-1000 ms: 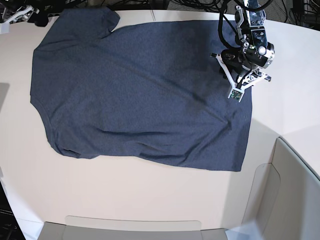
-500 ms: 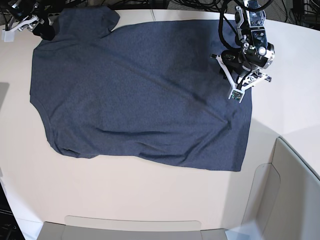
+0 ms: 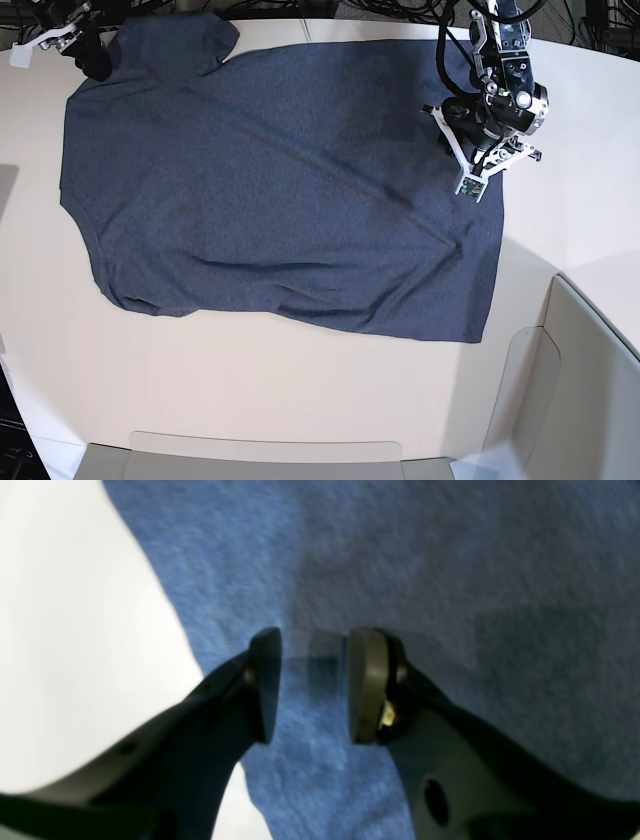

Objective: Layout the t-shirt on the table in an organized manner, then fold the t-shirt properly
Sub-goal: 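Pull the grasped shirt corners outward with both grippers to stretch it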

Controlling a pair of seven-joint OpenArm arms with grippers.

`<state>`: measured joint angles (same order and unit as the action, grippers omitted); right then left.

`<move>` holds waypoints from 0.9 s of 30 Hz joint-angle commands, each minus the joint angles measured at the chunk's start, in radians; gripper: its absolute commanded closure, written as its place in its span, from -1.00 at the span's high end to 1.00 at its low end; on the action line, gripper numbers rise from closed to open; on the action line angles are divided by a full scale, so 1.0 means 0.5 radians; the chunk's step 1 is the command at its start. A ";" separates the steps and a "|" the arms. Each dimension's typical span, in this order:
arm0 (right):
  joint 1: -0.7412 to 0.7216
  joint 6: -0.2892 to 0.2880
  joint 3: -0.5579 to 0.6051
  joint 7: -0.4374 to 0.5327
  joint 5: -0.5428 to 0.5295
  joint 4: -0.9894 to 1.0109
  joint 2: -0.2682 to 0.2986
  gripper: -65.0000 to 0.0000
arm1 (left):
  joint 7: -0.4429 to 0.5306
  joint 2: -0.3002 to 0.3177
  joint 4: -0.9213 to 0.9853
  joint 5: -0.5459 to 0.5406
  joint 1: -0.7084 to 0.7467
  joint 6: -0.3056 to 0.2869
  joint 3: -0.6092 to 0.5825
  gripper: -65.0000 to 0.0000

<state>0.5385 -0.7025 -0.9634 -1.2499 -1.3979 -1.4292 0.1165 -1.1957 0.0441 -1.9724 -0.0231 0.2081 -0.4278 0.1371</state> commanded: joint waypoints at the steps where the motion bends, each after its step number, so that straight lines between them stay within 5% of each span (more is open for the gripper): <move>1: 0.054 0.029 -0.029 -0.159 0.210 0.006 0.002 0.03 | 0.030 0.005 -0.031 -0.004 -0.007 0.004 -0.003 -0.37; 7: 0.078 0.056 -0.137 -0.159 0.210 0.006 0.002 0.03 | 0.030 0.005 -0.034 -0.004 0.000 0.004 -0.003 -0.37; 12: 0.069 0.289 -0.204 -0.159 0.210 0.006 -0.014 0.03 | 0.030 0.005 -0.034 -0.004 0.000 0.004 -0.003 -0.37; 27: -0.060 0.311 0.053 -0.159 0.382 0.012 -0.118 0.03 | 0.030 0.005 -0.037 -0.004 0.003 0.004 -0.003 -0.37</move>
<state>0.4927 -0.5892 -0.9493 -1.2404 -1.3838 -1.4345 0.0704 -1.1957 0.0444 -1.9724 -0.0227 0.2134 -0.4274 0.1371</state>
